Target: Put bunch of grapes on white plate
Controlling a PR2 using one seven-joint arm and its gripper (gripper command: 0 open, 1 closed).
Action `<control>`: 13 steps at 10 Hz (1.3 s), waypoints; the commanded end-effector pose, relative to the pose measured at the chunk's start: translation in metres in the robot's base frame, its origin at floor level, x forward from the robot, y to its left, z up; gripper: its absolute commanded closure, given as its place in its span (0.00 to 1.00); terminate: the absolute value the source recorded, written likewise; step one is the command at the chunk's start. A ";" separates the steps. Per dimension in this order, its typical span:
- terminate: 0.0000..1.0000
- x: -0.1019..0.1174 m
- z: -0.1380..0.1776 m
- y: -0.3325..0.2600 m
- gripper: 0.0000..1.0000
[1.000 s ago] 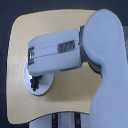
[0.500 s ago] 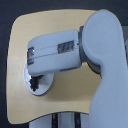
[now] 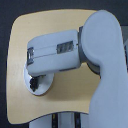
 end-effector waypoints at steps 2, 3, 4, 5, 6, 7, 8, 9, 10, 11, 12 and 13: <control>0.00 0.003 -0.001 0.002 0.00; 0.00 0.002 -0.001 0.003 0.00; 0.00 0.002 0.000 0.004 0.00; 0.00 0.001 0.006 0.004 0.00; 0.00 0.007 0.015 0.002 0.00; 0.00 0.013 0.026 0.002 0.00; 0.00 0.022 0.046 -0.003 0.00; 0.00 0.025 0.066 -0.009 0.00; 0.00 0.028 0.085 -0.012 0.00; 0.00 0.031 0.104 -0.013 0.00; 0.00 0.031 0.116 -0.016 0.00; 0.00 0.033 0.129 -0.018 0.00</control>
